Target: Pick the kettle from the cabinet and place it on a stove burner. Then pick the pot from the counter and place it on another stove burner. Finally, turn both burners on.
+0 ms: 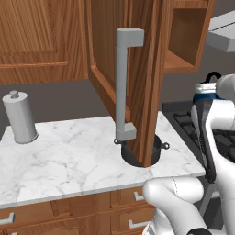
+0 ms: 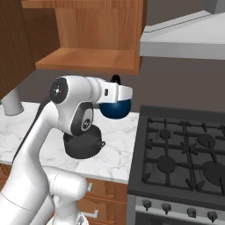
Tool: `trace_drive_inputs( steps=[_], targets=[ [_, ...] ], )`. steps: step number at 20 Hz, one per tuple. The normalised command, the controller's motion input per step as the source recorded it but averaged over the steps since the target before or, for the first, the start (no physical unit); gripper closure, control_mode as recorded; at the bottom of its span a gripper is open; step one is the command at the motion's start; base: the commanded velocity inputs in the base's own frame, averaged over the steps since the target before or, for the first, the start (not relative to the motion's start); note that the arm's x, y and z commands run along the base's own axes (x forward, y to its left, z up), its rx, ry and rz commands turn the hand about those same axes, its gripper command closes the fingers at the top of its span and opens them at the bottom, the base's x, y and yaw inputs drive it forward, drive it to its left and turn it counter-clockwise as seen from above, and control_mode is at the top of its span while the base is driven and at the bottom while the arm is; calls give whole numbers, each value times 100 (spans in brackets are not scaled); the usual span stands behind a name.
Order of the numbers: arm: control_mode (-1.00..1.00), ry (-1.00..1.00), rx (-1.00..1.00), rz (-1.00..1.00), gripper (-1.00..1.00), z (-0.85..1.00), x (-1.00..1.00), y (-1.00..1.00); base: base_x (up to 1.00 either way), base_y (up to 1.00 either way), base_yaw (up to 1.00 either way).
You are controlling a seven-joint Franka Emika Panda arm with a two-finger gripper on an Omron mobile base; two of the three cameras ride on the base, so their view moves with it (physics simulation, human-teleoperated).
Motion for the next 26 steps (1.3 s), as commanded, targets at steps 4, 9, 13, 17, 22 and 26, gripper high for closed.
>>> trace_drive_inputs(
  steps=[4, 9, 13, 17, 22, 26],
  targets=[
    [-100, 0, 0, 6, 100, -24, 0, -27, 0, 0, 0],
    [-100, 0, 0, 7, 100, -18, 0, -25, 0, 0, 0],
    [-100, 0, 0, 8, 100, -15, 0, -29, 0, 0, 0],
    [-100, 2, 0, 8, 100, -14, 0, -27, 0, 0, 0],
    [-100, 6, 0, 7, 100, -5, 0, -23, 0, 0, 0],
    [-100, 1, 0, 3, 100, -13, 0, -22, 0, 0, 0]
  ],
)
